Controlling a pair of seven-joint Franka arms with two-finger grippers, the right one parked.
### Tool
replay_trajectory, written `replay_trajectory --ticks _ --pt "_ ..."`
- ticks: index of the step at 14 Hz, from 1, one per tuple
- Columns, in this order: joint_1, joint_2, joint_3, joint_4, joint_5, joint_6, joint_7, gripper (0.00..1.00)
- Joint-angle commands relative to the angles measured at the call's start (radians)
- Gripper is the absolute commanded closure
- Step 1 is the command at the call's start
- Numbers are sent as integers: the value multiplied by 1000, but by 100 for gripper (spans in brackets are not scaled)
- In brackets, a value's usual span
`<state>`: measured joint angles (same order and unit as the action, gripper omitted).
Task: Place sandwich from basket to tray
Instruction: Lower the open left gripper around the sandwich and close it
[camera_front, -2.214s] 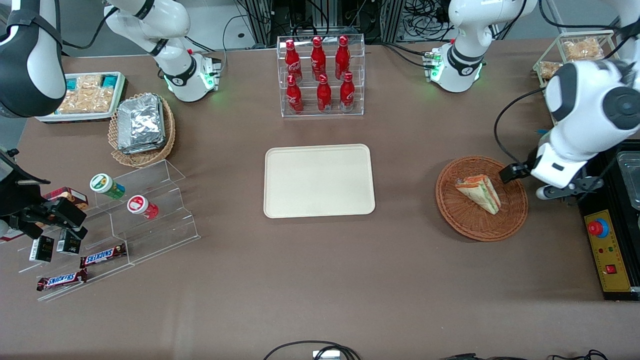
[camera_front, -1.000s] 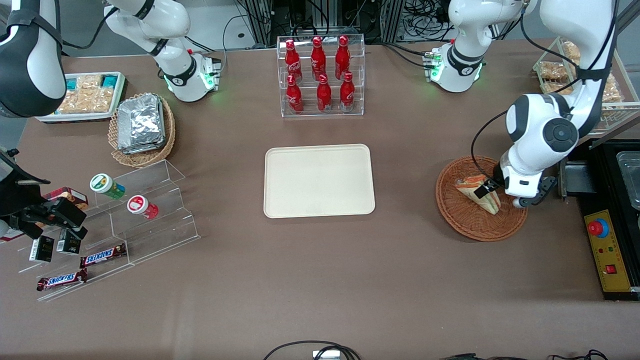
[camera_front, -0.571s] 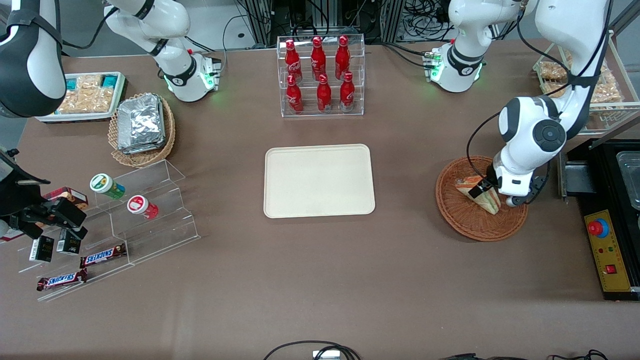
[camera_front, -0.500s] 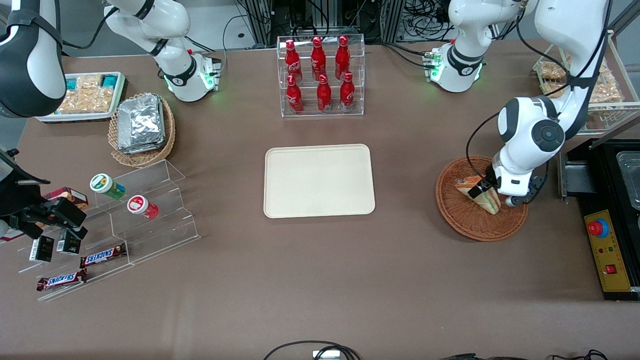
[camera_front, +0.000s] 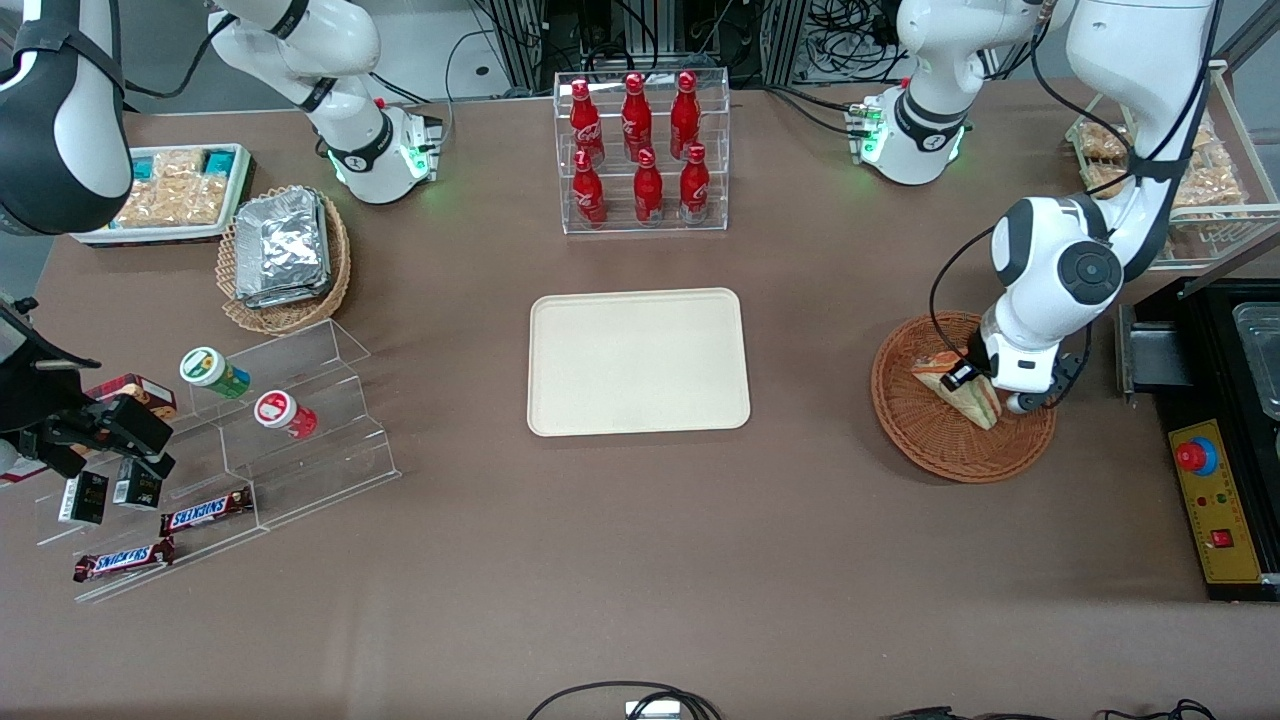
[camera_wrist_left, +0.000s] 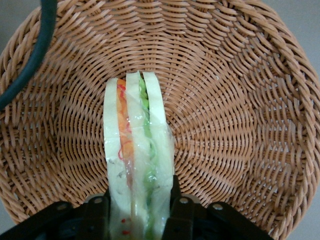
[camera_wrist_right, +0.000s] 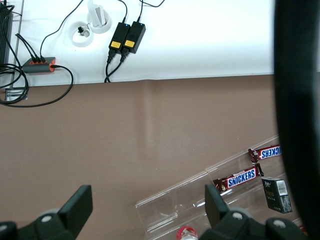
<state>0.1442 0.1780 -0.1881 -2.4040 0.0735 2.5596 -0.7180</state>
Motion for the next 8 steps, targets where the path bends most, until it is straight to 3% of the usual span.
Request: replay_trajectory --ticks 1,8 --pt "-5 -17 -2 -14 9 13 -11 100" --pt "-35 -172 -11 86 14 -274 68 100"
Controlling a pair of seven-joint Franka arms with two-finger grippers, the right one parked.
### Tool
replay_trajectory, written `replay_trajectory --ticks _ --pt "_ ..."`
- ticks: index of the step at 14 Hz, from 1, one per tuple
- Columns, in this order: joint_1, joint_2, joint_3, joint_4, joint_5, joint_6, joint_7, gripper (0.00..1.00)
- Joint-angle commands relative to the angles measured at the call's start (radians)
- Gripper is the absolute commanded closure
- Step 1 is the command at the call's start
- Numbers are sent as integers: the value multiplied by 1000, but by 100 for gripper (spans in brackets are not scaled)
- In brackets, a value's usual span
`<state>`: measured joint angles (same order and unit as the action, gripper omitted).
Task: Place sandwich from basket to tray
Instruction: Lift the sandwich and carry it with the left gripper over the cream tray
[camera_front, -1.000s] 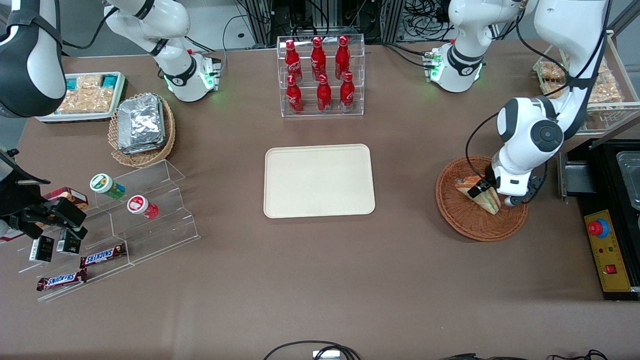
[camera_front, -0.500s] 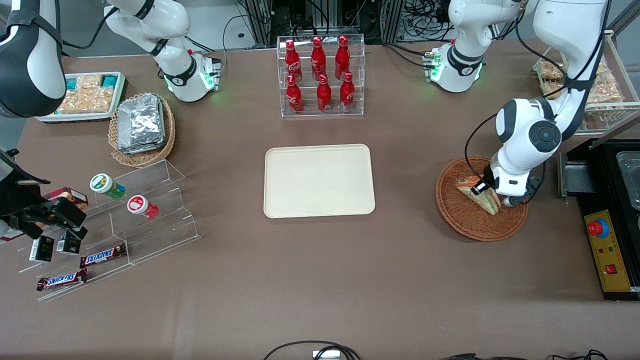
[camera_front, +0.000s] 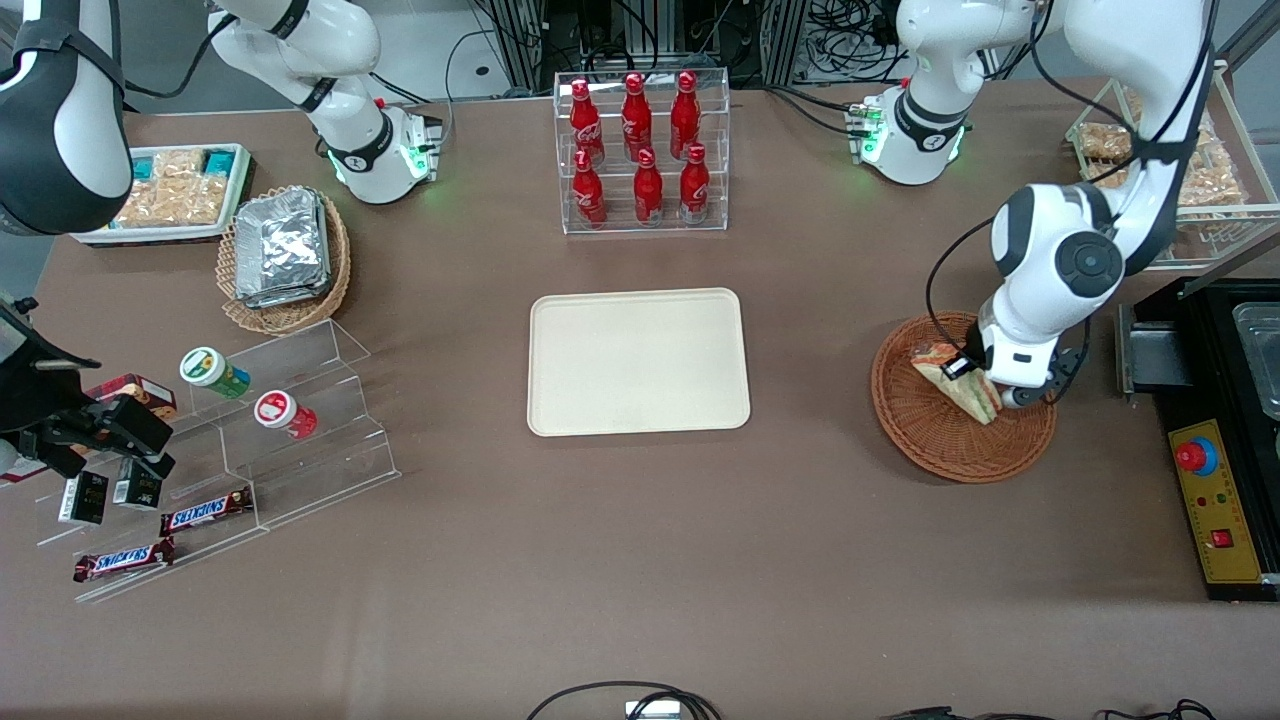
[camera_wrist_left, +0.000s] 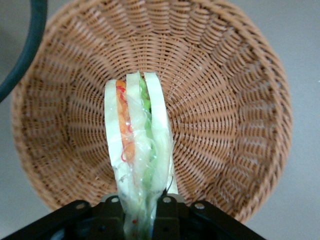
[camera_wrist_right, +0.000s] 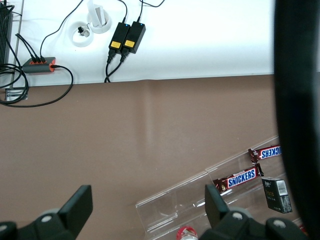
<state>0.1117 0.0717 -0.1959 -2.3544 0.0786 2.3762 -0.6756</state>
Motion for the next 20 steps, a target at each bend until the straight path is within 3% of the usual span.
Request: replay_trajectory --ticks 1,5,9,13,19,20 --pt "-3 -67 -23 82 7 -148 25 100" --pt "-3 -46 -167 271 3 -353 24 100" --pt "-3 -40 -293 299 10 -344 27 100" --pt "-3 -4 -468 302 118 -278 16 100" --pt "-6 104 -612 300 128 -198 -18 100" --pt "-6 137 -638 299 165 -195 -39 100"
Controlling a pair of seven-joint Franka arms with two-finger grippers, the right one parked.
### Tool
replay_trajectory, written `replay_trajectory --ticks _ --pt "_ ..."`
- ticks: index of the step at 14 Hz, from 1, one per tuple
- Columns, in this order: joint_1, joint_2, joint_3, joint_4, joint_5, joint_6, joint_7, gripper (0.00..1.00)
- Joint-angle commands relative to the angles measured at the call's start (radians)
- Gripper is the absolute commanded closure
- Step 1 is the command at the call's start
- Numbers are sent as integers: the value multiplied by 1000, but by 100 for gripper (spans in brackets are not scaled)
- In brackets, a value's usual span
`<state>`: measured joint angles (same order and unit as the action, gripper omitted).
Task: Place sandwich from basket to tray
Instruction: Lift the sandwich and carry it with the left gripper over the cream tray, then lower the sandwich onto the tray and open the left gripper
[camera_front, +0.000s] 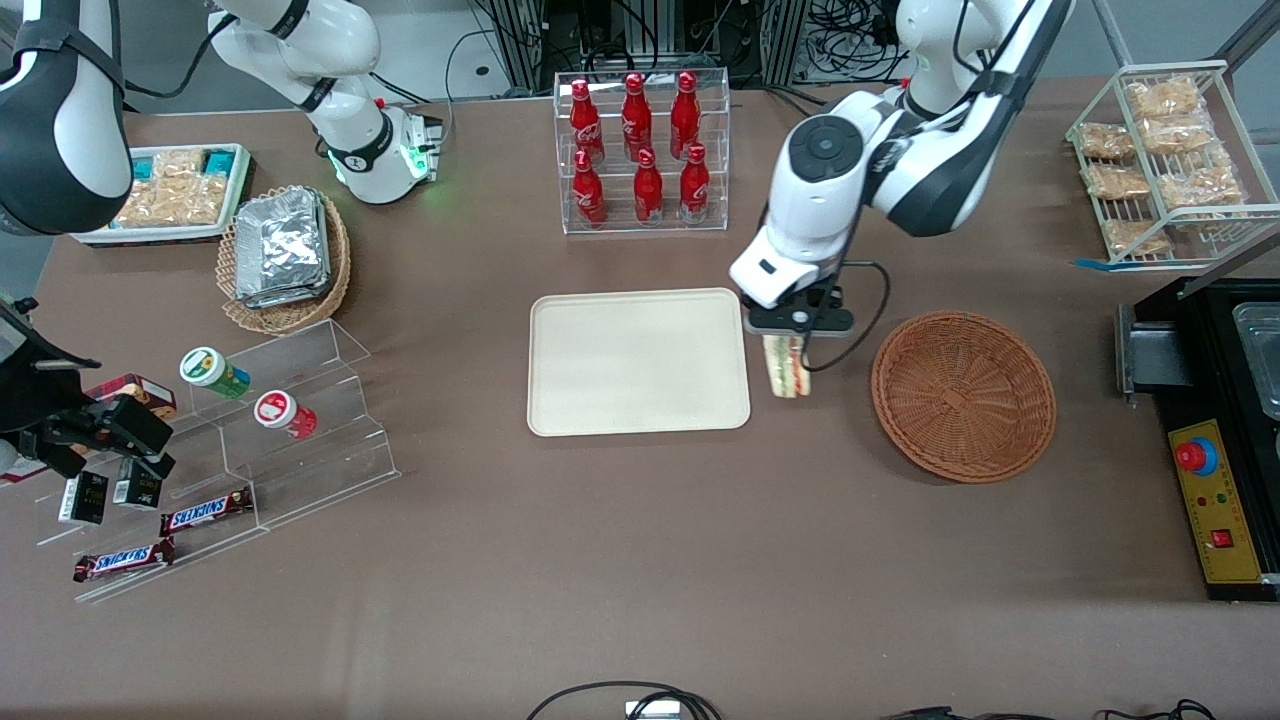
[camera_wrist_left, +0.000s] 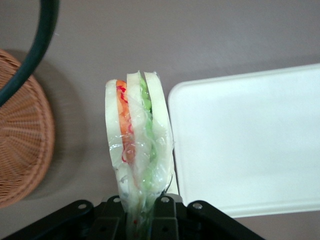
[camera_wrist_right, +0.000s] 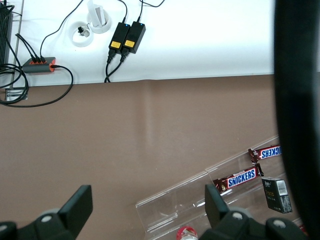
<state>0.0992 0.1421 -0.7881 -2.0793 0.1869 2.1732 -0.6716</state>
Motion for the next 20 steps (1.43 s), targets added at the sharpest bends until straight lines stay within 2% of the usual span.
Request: replay_trajectory --ticks 1,7,10,12,14,15,16,17,18,20 --pt "-24 115 -57 28 106 10 -93 100" --pt "-166 384 -51 88 373 68 -420 100" --pt "-185 484 -49 96 500 71 -520 100" --pt "-206 514 -48 96 536 71 -556 100" --pt "-208 522 -45 96 536 71 -557 100" --pt "-208 521 -45 97 534 70 -560 85" --pt "-205 521 -45 97 534 69 -559 41" --pt "-204 518 -45 100 533 66 -559 16" --pt "-202 516 -45 108 529 65 -559 2" --pt "-199 508 -46 137 517 56 -562 1"
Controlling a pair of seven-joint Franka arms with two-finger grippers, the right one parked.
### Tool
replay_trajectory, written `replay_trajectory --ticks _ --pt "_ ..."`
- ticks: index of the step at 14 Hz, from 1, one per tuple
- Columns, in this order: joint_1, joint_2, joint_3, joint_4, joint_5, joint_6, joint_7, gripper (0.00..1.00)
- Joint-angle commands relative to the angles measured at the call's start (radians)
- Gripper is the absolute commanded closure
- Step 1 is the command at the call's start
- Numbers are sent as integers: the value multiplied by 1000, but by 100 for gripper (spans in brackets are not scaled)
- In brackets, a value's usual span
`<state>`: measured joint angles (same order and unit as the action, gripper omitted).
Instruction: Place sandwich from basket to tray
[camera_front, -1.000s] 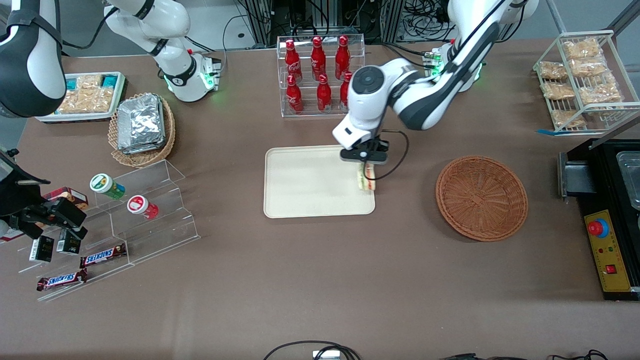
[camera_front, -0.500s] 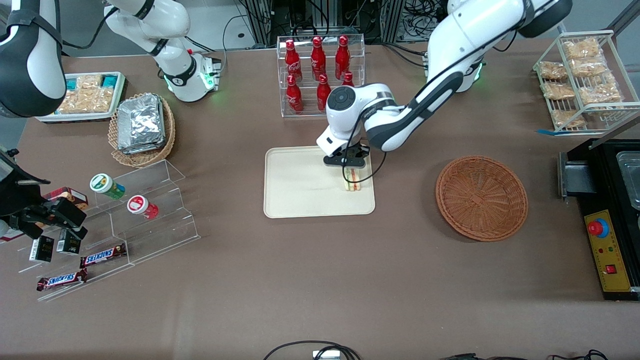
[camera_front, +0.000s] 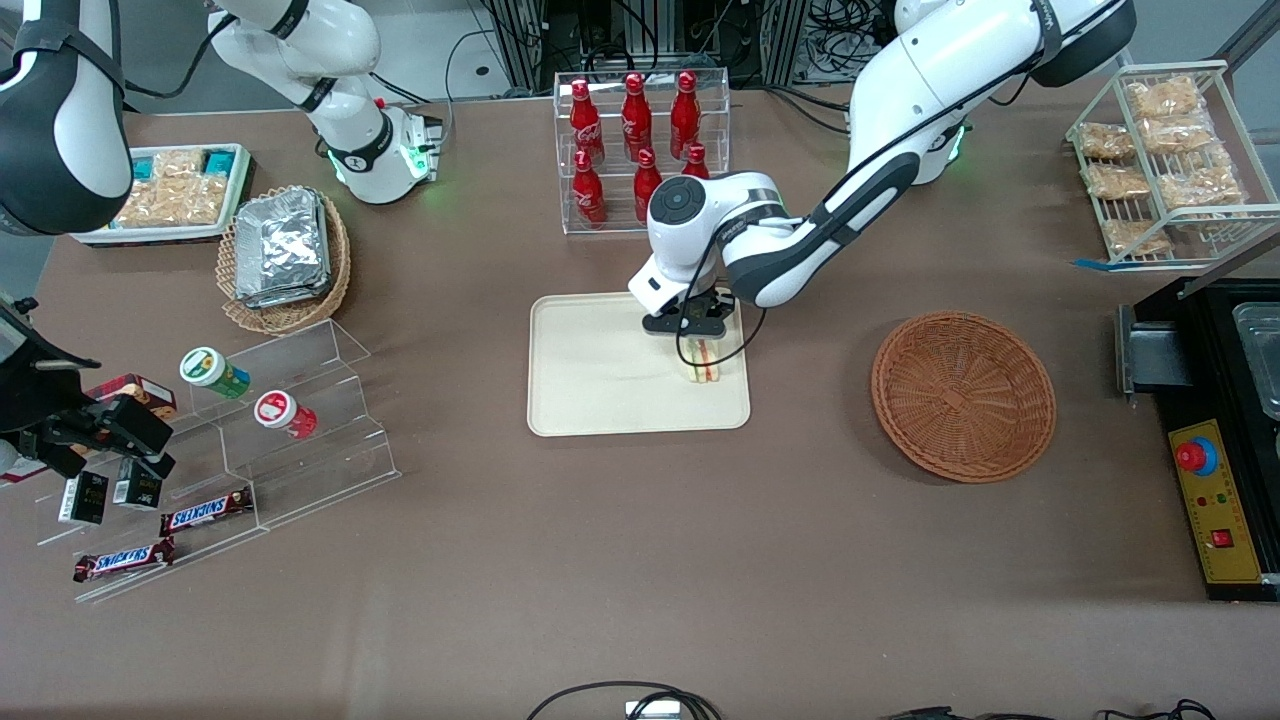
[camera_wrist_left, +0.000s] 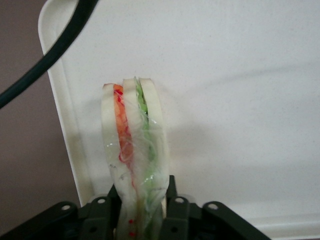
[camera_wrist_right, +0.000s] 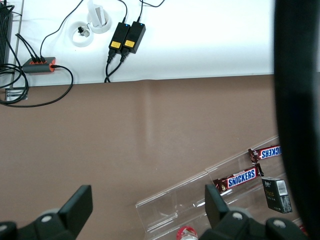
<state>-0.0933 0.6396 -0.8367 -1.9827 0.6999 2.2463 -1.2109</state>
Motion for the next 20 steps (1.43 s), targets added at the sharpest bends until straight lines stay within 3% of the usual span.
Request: replay_trajectory --ticks 1,10,16,20 --pt "-5 8 2 57 3 -34 -24 1" --pt "110 -55 -5 263 -102 -239 -52 1" --pt "220 -74 -6 447 -126 -411 -41 1" --pt "276 -104 -7 461 -129 -453 -38 1"
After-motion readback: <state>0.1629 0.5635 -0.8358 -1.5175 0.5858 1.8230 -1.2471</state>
